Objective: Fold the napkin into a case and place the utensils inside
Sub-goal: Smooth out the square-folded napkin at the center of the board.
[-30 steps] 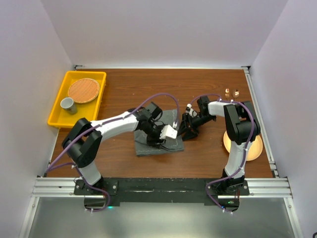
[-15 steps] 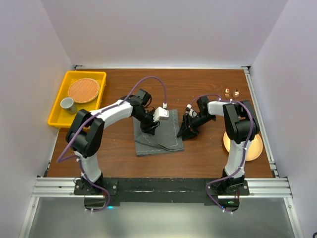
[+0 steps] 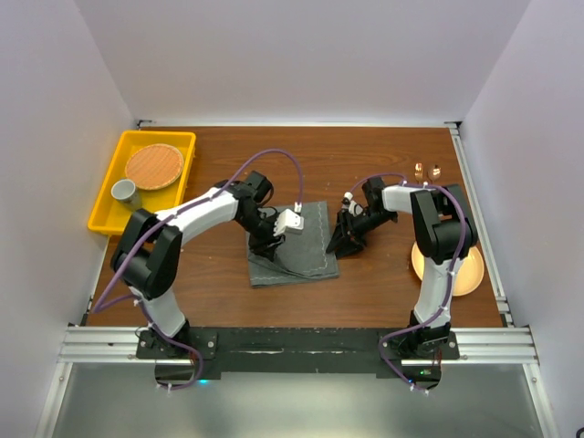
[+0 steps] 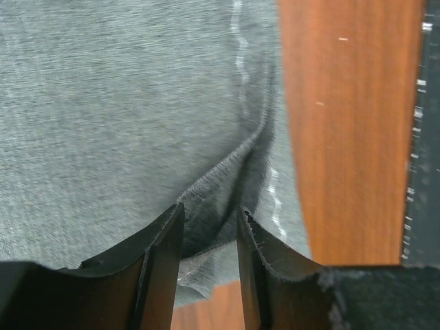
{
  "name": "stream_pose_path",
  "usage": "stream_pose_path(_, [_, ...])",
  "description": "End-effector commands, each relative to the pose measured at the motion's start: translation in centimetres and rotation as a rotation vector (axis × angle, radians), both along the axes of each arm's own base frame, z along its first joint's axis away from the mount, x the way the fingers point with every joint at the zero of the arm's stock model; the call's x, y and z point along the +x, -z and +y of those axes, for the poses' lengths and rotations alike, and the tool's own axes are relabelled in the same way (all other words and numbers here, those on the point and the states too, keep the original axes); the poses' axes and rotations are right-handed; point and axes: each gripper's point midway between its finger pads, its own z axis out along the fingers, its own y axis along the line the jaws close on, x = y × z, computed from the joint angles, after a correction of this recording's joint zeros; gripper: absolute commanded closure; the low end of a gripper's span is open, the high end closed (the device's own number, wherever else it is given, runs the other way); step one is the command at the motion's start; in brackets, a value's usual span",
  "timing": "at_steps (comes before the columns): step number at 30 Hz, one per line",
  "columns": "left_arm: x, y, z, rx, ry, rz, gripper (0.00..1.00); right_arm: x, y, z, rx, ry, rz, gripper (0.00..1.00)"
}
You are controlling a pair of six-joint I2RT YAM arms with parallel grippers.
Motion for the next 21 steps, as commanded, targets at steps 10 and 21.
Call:
stream_pose_path(10, [-7.0, -3.6, 1.8, -0.022, 0.174, 0.04, 0.56, 1.4, 1.9, -0.6, -0.077, -0.038, -0.081, 0.57])
stream_pose_path(21, [6.5, -5.8, 0.8, -0.086, -0.219, -0.113, 0.62, 1.3, 2.4, -0.9, -0.091, -0.042, -0.076, 0.75])
